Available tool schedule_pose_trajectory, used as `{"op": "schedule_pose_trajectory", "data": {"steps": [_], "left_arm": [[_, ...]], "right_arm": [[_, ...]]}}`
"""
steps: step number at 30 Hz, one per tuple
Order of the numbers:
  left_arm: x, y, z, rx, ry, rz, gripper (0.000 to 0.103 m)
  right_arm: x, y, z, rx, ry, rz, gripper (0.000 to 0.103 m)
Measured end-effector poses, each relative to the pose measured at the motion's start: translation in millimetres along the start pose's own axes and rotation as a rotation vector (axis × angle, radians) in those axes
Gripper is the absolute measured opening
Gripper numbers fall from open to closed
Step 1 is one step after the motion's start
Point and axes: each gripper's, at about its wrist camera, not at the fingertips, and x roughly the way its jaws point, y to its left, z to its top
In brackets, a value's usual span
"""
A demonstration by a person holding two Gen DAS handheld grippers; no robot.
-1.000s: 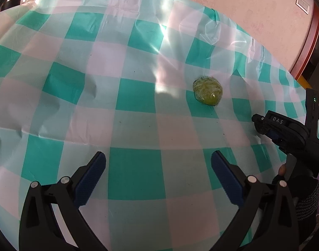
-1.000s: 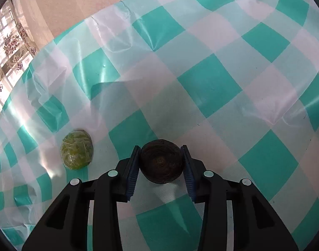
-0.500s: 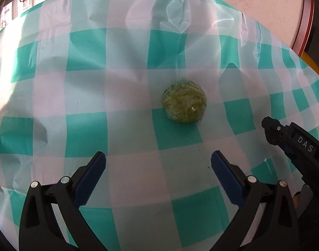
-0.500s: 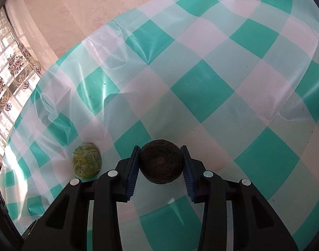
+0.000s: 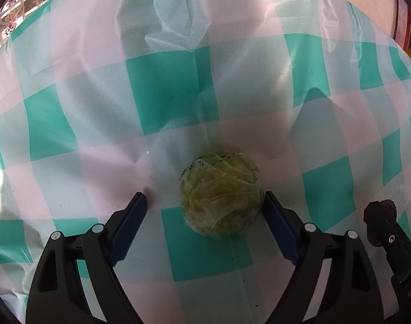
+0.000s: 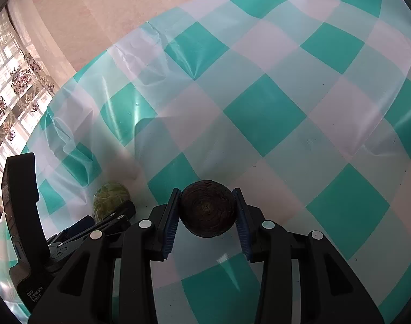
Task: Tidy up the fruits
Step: 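Grasp the dark date with the right tool while the left approaches the bagged cabbage, then close the left tool around the small bagged green cabbage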
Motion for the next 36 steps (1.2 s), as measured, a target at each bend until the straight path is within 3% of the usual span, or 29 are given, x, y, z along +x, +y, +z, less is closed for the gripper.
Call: {"op": "schedule_pose_trajectory", "data": {"steps": [2,8,16,23,36], "left_arm": [[-4.3,-5.6,-3.2,0.046,-0.033,-0.011,0.061],[-29.8,2.0,-18.8,-0.012,-0.099,0.004,0.060],[-90.6,52.8,-94.8,-0.125,-0.110,-0.088,0.059],[-118.9,95.5,-150.8,-0.206,-0.109,-0.077,0.059],[-124.7,113.0,-154.9,-0.328,-0.161,-0.060,0.059]], "right_arm": [[0.5,1.0,0.3,-0.001,0.000,0.002,0.039],[1.6,0.5,-0.6,-0.002,0.006,0.005,0.039],[3.8,3.6,-2.1,-0.012,0.015,0.012,0.039],[4.0,5.3,-2.9,-0.013,0.017,0.010,0.039],[9.3,9.4,-1.1,-0.027,0.056,0.021,0.039]]}}
